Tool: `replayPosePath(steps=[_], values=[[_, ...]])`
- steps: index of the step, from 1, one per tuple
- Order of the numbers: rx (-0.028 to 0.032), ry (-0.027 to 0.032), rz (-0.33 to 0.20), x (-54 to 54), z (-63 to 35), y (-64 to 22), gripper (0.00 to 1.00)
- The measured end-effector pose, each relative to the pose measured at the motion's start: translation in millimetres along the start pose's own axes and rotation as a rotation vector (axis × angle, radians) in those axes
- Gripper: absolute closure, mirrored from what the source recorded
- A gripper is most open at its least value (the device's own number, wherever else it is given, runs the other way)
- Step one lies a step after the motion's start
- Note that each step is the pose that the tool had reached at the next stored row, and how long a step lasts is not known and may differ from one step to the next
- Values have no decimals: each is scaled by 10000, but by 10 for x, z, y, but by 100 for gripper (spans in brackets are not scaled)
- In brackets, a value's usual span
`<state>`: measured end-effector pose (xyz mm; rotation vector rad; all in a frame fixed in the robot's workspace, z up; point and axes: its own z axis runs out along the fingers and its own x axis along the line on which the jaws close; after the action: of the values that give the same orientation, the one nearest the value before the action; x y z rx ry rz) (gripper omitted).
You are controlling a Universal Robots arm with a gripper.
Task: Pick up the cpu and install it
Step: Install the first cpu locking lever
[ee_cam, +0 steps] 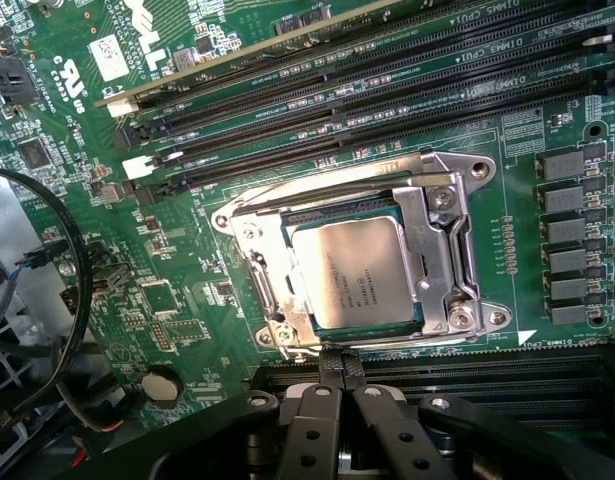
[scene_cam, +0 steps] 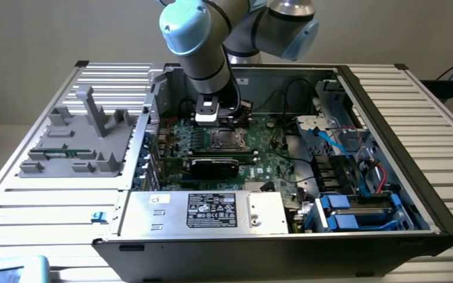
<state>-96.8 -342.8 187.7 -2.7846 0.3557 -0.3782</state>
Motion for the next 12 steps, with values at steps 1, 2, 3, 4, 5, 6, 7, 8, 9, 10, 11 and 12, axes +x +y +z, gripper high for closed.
replayPosePath(steps=[1,2,3,4,5,6,7,8,9,10,11,12], values=[[2,5,-2,0,1,0,89],[4,11,-3,0,1,0,89],[6,16,-4,0,1,0,89],[7,21,-5,0,1,0,89],[8,26,-6,0,2,0,89],[10,30,-8,1,2,0,89],[11,34,-8,1,2,0,89],[12,37,-10,2,3,0,89],[12,38,-10,3,3,0,89],[13,39,-10,4,3,0,89],[13,39,-10,5,3,0,89],[14,39,-10,5,4,0,89]])
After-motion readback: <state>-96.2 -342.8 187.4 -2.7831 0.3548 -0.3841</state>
